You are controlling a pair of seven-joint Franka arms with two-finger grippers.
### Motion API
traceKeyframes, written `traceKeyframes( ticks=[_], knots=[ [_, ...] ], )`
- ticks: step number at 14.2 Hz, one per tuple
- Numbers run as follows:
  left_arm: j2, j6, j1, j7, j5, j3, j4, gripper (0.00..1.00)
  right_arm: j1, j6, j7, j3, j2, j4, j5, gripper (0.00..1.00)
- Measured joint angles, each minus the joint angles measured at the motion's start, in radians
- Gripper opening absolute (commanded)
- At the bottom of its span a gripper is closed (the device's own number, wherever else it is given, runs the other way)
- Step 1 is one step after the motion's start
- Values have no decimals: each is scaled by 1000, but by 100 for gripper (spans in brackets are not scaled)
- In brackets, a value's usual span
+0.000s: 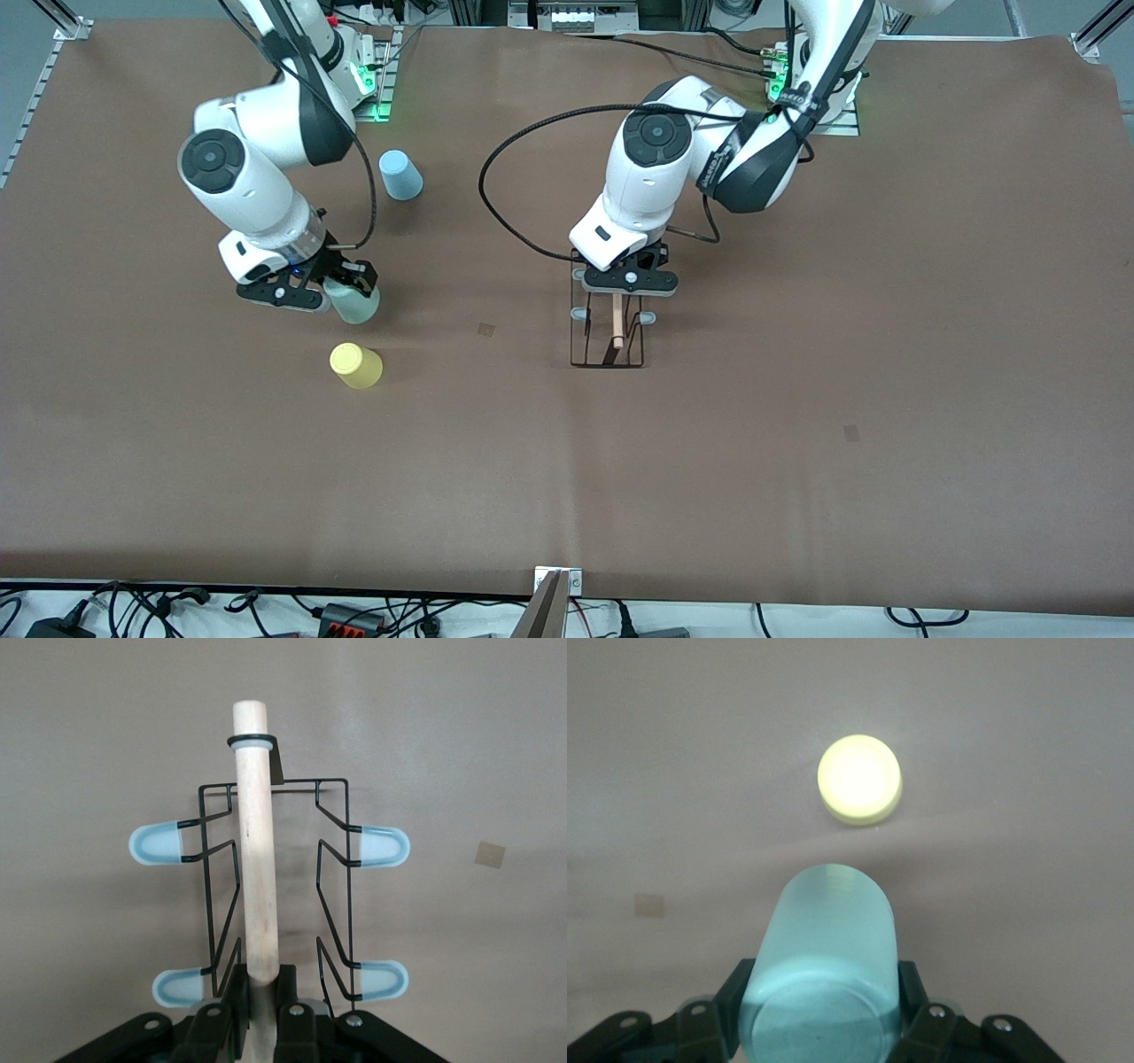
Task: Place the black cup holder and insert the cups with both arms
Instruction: 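Lift the teal cup while the left gripper releases the rack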
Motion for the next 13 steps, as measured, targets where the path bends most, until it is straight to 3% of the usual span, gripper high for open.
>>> traceKeyframes(
  ticks=[4, 9, 10, 11, 12, 13],
  knots=[
    [18, 4, -21, -5, 0, 0, 2, 3, 1, -96, 21, 2, -68, 35, 0, 27],
    [23, 6, -26, -20, 0, 1, 2, 10, 1, -131, 21, 3, -73, 34, 0, 27],
    [23, 6, -29, -26, 0, 1, 2, 39, 1, -134, 21, 4, -73, 34, 0, 27],
    [24, 6, -35, -33, 0, 1, 2, 84, 1, -135, 21, 5, -73, 34, 0, 27],
    [24, 6, -40, -38, 0, 2, 3, 97, 2, -136, 21, 5, -72, 33, 0, 27],
    [24, 6, -41, -42, 0, 4, 5, 100, 1, -137, 21, 5, -72, 33, 0, 27]
  ],
)
